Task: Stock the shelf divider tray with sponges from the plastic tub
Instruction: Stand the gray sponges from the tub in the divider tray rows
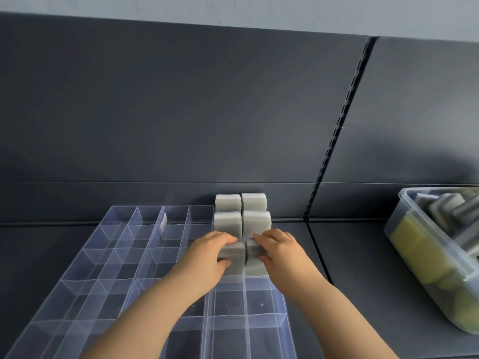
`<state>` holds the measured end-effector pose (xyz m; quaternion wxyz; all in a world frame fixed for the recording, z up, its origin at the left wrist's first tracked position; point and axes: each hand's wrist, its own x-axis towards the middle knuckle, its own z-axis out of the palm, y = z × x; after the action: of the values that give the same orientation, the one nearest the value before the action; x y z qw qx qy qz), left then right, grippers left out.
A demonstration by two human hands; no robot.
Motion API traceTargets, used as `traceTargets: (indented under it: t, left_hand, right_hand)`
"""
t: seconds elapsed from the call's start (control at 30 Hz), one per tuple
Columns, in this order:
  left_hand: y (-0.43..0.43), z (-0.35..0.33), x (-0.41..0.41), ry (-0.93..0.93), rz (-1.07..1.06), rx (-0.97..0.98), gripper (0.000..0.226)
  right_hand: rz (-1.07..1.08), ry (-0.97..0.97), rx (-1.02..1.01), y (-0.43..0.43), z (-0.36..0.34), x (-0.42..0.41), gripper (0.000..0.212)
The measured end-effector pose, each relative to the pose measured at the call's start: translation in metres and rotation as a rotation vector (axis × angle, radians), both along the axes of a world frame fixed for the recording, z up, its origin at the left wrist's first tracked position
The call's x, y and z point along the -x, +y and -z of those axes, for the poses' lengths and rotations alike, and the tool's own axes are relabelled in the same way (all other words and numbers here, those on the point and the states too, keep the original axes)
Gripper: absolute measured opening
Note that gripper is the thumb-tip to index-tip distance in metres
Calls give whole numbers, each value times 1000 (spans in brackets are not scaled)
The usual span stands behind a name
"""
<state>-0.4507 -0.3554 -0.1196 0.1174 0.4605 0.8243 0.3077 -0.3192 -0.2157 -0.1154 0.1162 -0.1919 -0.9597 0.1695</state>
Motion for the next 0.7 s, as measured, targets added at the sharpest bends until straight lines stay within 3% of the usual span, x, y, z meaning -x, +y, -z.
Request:
traceTargets:
  t: [0.2, 0.47, 0.7]
  left_hand:
    - [-6, -22, -9, 236, 3, 83, 44]
    - [1, -46, -48, 601, -80, -203, 35]
    - [-4, -24, -82, 533, -130, -70, 39]
  right_hand:
    - [-26, 51, 62, 6, -8, -12, 48]
    - [-4, 231, 164, 26, -19, -39, 48]
    - [-43, 219, 280, 18, 12, -59, 49]
